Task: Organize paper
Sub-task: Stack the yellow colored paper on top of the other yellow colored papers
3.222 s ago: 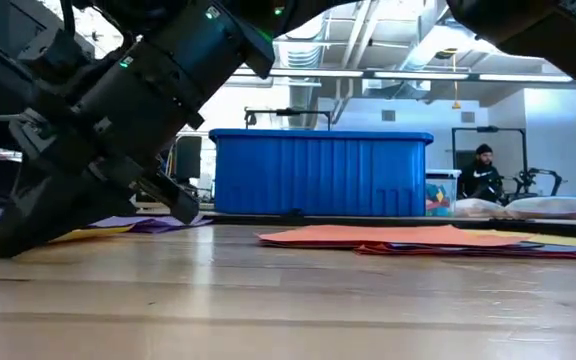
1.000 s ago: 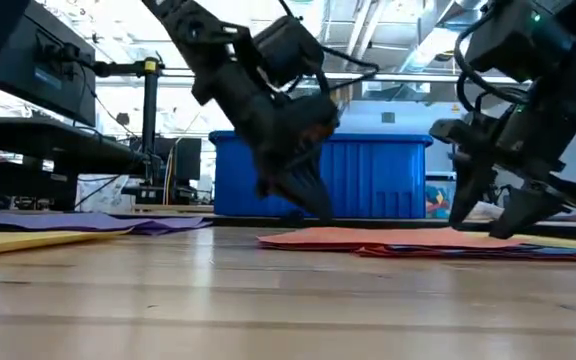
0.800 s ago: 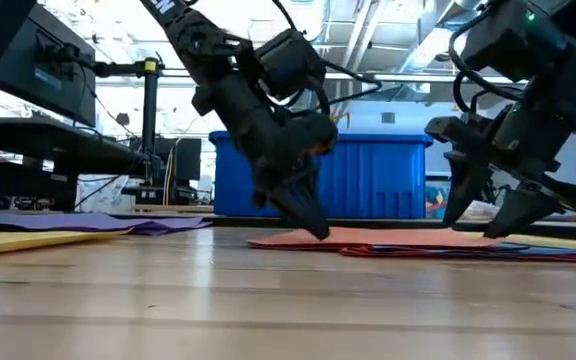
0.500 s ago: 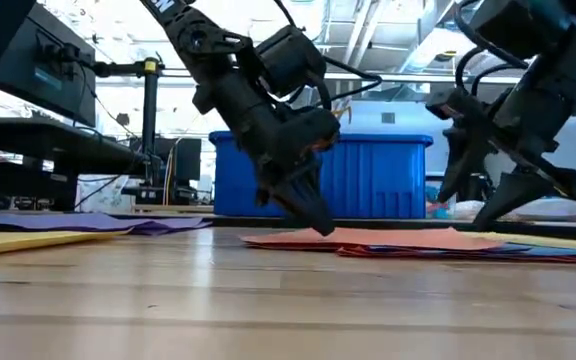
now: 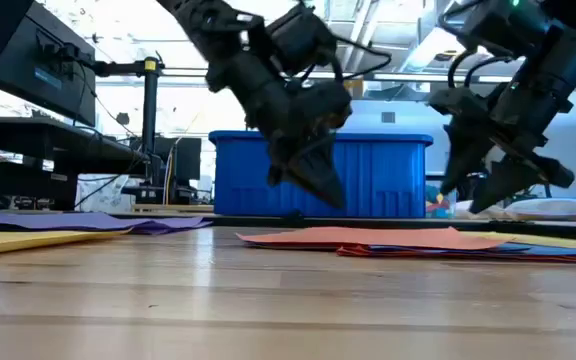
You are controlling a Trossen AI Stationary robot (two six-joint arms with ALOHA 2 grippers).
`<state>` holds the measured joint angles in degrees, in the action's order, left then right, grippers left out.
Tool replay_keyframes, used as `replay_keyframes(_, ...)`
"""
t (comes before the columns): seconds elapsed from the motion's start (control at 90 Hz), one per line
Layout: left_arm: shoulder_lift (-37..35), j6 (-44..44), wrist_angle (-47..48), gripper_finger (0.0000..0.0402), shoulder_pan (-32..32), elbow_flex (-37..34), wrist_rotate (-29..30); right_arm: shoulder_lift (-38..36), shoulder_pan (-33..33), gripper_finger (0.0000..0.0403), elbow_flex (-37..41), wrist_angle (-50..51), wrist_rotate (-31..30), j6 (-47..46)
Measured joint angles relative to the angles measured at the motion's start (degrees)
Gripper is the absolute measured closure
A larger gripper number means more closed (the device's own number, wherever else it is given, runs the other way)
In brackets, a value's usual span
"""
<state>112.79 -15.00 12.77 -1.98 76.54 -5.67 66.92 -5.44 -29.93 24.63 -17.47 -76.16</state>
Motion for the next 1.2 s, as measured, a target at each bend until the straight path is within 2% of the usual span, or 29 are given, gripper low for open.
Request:
replay_keyframes(0.078,0.00,0.68,1.86,0.0402,-0.02,2.56,-1.09,-2.06,2.88,0.0188,0.00,7.48,-0.33,-0.16)
replay_keyframes(0.256,0.64,-3.22,-2.44,0.0402,-0.73,3.27,-15.47,-3.98,9.62,0.0188,0.00,17.33,-2.43,-3.13)
replay_keyframes(0.544,9.83,-5.86,-9.56,0.0402,-0.76,3.22,-15.89,-3.17,15.87,0.0188,0.00,15.19,-3.19,-4.39)
replay_keyframes(0.678,12.51,-7.32,-7.38,0.0401,-1.10,3.52,-12.89,-3.09,16.06,0.0188,0.00,15.64,-3.13,-4.37)
replay_keyframes(0.822,12.31,-7.70,-0.55,0.0401,-3.60,3.66,-4.82,-3.09,15.93,0.0188,0.00,15.58,-2.43,-4.36)
replay_keyframes(0.989,10.31,-7.96,5.22,0.0401,-8.52,3.55,1.59,-3.09,15.88,0.0188,0.00,15.67,-2.10,-4.10)
replay_keyframes(1.089,8.91,-10.48,10.01,0.0401,-11.57,3.42,5.71,-3.09,15.88,0.0188,0.00,15.59,-2.10,-0.88)
replay_keyframes(1.2,8.18,-9.99,12.52,0.0401,-14.02,3.33,6.58,-2.85,15.76,0.0188,0.00,15.48,-2.10,3.52)
